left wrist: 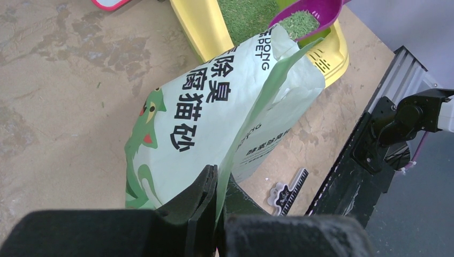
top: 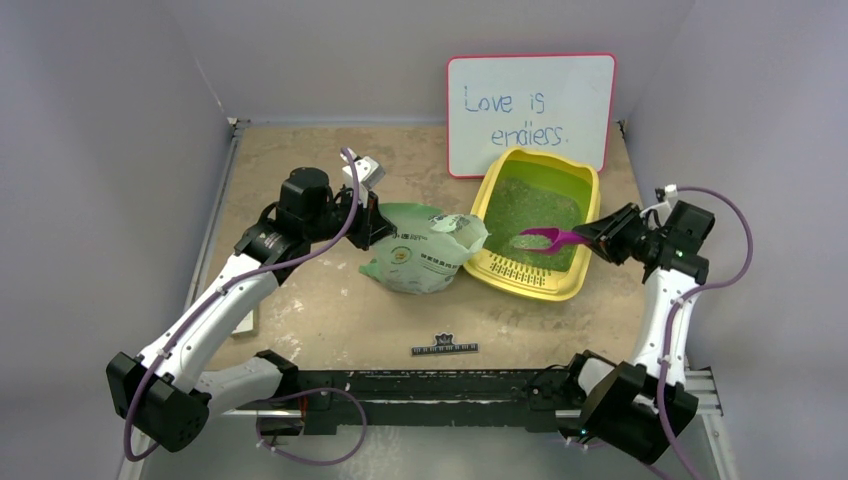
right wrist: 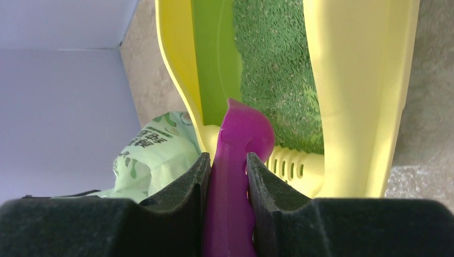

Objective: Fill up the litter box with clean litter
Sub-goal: Pour the cat litter into the litter box.

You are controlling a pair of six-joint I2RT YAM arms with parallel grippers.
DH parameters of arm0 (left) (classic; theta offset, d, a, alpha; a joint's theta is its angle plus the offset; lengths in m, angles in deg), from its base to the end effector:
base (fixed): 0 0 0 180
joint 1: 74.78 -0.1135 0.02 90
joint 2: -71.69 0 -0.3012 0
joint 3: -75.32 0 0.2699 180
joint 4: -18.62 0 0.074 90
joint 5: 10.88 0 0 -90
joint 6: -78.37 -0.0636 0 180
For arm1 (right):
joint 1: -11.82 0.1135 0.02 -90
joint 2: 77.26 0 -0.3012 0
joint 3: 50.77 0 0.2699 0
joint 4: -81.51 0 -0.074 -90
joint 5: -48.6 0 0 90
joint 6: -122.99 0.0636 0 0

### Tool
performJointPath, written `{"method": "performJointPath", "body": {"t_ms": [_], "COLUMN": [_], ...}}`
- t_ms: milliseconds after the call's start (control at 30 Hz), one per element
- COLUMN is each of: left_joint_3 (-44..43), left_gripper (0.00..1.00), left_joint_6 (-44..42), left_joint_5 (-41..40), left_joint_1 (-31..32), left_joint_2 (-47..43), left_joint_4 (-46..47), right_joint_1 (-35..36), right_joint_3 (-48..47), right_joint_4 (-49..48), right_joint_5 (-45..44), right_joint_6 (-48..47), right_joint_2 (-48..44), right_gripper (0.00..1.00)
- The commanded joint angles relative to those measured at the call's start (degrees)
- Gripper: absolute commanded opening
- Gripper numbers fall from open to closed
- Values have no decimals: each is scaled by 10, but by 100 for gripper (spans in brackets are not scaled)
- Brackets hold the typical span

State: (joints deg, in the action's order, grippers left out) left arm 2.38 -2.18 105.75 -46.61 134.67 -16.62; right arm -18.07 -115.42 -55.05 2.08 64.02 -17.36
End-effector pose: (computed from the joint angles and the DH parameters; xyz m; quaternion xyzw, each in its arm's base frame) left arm 0.2222 -0.1513 0.3726 0.2553 0.7910 -0.3521 0.4303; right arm 0.2227 -0.0775 0.3213 0.2862 0.8030 0.3379 0.3988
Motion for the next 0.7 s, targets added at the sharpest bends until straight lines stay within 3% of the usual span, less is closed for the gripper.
{"method": "performJointPath", "body": {"t_ms": [0, 333, 667], "left_joint_3": [-9, -7, -6], "left_gripper": [0, 0, 0], "left_joint_6": [12, 12, 5], "left_joint_5": [8, 6, 10], "left_joint_1": [0, 0, 0], "left_joint_2": [-29, -29, -17], "left_joint_4": [52, 53, 56], "right_joint_1": [1, 0, 0], "right_joint_3": [10, -13, -113], "right_joint_4": [48, 111, 184], "right_joint_5": [-5, -102, -231], "right_joint_6": [-33, -82, -130], "right_joint_2": [-36, -50, -67], "right_gripper": [0, 0, 0]}}
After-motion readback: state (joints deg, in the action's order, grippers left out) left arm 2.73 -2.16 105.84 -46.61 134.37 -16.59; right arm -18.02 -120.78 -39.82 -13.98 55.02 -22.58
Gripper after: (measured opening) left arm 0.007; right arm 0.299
